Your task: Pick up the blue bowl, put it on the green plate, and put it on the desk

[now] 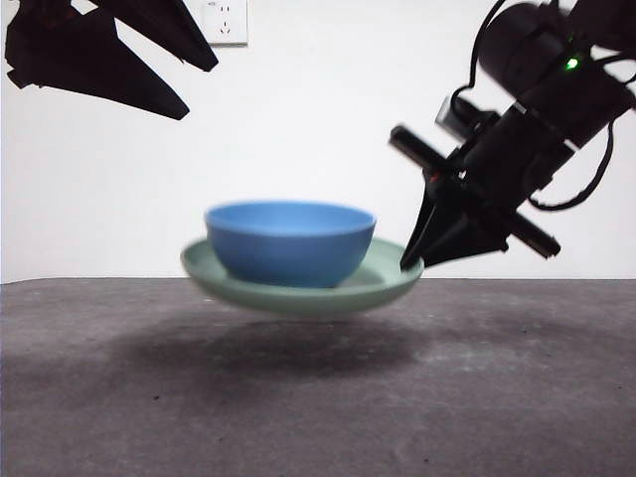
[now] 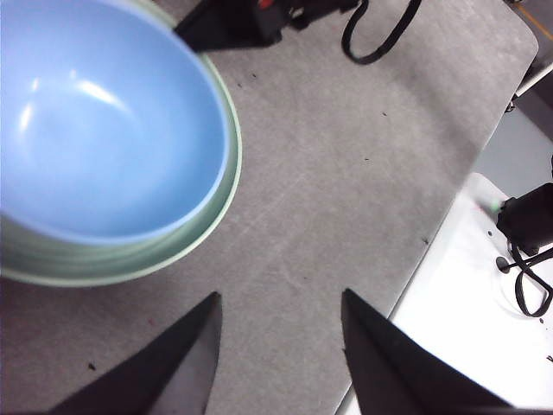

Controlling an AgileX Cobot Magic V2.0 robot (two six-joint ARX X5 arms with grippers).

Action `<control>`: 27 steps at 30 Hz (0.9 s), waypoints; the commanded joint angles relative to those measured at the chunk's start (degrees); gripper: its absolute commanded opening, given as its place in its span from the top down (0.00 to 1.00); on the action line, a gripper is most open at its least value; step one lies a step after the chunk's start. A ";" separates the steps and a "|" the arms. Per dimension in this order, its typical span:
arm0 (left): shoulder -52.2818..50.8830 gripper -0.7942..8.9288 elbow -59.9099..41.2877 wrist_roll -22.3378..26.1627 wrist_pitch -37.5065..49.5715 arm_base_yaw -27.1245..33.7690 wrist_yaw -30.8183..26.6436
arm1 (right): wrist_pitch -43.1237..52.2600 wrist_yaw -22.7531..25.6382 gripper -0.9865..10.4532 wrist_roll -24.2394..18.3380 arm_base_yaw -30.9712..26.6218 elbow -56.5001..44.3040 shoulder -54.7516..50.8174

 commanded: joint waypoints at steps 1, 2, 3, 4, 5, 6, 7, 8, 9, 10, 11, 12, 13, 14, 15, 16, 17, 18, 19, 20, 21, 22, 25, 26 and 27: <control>0.26 0.69 0.48 -0.15 0.42 -0.35 0.35 | 1.40 0.04 0.91 1.73 1.03 2.21 3.19; 0.26 0.69 0.48 -0.15 0.39 -0.35 0.35 | 1.40 0.07 0.91 1.73 1.27 2.69 4.20; 0.26 0.69 0.48 -0.15 0.37 -0.35 0.35 | 1.40 0.15 0.91 1.75 1.42 3.15 5.05; 0.26 0.69 0.48 -0.15 0.31 -0.35 0.35 | 1.44 0.20 0.91 1.75 1.68 3.63 5.97; 0.26 0.69 0.48 -0.15 0.17 -0.35 0.35 | 1.42 0.22 0.91 1.75 1.81 4.15 6.86; 0.26 0.69 0.48 -0.13 0.00 -0.35 0.35 | 1.42 0.24 0.91 1.75 1.92 4.55 7.56; 0.26 0.69 0.48 -0.13 -0.17 -0.35 0.35 | 1.42 0.33 0.91 1.75 2.01 4.94 8.26; 0.26 0.69 0.48 -0.13 -0.48 -0.35 0.35 | 1.40 0.42 0.91 1.75 2.05 5.35 9.07; 0.26 0.69 0.48 -0.11 -0.76 -0.35 0.35 | 1.38 0.48 0.91 1.75 2.05 5.57 9.62; 0.26 0.69 0.48 -0.11 -1.03 -0.35 0.35 | 1.36 0.85 0.91 1.75 2.05 5.66 10.01; 0.26 0.69 0.48 -0.11 -1.25 -0.35 0.35 | 1.27 1.40 0.91 1.75 2.05 5.66 10.32; 0.26 0.69 0.48 -0.11 -1.29 -0.35 0.35 | 1.18 1.44 0.91 1.73 2.05 5.66 10.43; 0.26 0.69 0.48 -0.11 -1.29 -0.35 0.35 | 0.94 1.66 0.91 1.68 2.05 5.66 10.51; 0.26 0.69 0.48 -0.09 -1.27 -0.35 0.35 | 0.76 2.05 0.91 1.68 2.05 5.66 10.58; 0.26 0.69 0.48 -0.09 -1.22 -0.35 0.35 | 0.48 2.58 0.91 1.66 2.05 5.66 10.58; 0.26 0.69 0.48 -0.09 -1.22 -0.35 0.35 | 0.17 2.86 0.91 1.60 2.05 5.66 10.58; 0.26 0.69 0.48 -0.09 -1.25 -0.35 0.35 | -0.11 2.84 0.91 1.40 2.05 5.66 10.58; 0.26 0.69 0.48 -0.09 -1.25 -0.35 0.35 | -0.42 2.82 0.91 1.25 2.05 5.66 10.58; 0.26 0.69 0.48 -0.09 -1.25 -0.35 0.35 | -0.70 2.84 0.91 1.22 2.05 5.66 10.58; 0.26 0.69 0.48 -0.09 -1.25 -0.35 0.35 | -0.92 2.86 0.91 1.14 2.05 5.66 10.58; 0.26 0.69 0.48 -0.09 -1.25 -0.35 0.35 | -0.98 2.82 0.91 0.90 2.05 5.66 10.58; 0.26 0.69 0.48 -0.11 -1.27 -0.35 0.35 | -1.09 2.82 0.91 0.79 2.05 5.66 10.58; 0.26 0.69 0.48 -0.11 -1.29 -0.35 0.35 | -1.25 2.78 0.90 0.81 2.05 5.66 10.58; 0.26 0.69 0.48 -0.11 -1.29 -0.35 0.33 | -1.29 2.78 0.89 0.81 2.05 5.66 10.58; 0.26 0.69 0.48 -0.09 -1.29 -0.35 0.33 | -1.33 2.80 0.86 0.81 2.05 5.66 10.58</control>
